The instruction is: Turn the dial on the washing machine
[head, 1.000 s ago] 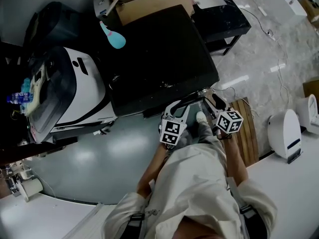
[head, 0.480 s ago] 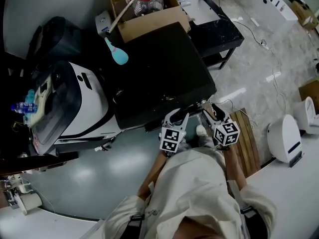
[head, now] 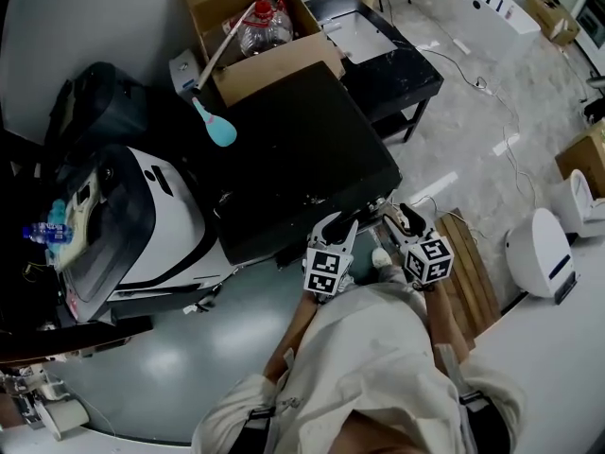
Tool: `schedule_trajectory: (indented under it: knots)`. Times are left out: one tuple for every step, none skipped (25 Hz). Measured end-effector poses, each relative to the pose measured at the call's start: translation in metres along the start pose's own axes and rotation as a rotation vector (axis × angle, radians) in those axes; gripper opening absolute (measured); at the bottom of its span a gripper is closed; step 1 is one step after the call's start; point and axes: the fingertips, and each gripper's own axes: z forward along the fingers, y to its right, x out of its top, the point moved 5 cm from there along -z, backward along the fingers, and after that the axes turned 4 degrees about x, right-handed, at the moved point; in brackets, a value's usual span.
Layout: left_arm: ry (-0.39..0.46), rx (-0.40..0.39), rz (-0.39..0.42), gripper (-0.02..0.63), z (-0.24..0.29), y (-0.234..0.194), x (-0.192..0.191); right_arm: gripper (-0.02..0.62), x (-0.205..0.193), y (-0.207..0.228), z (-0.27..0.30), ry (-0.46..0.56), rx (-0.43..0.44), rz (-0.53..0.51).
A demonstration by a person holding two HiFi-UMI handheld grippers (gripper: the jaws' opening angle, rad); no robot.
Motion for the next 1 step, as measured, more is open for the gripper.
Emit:
schedule_trajectory:
  knots:
    - [0.004,-0.001,0.001,0.126,-0.0007,-0.0005,0.001,0.216,0.0011,-0.0007,-0.0009,0.003,-0.003,-0.003]
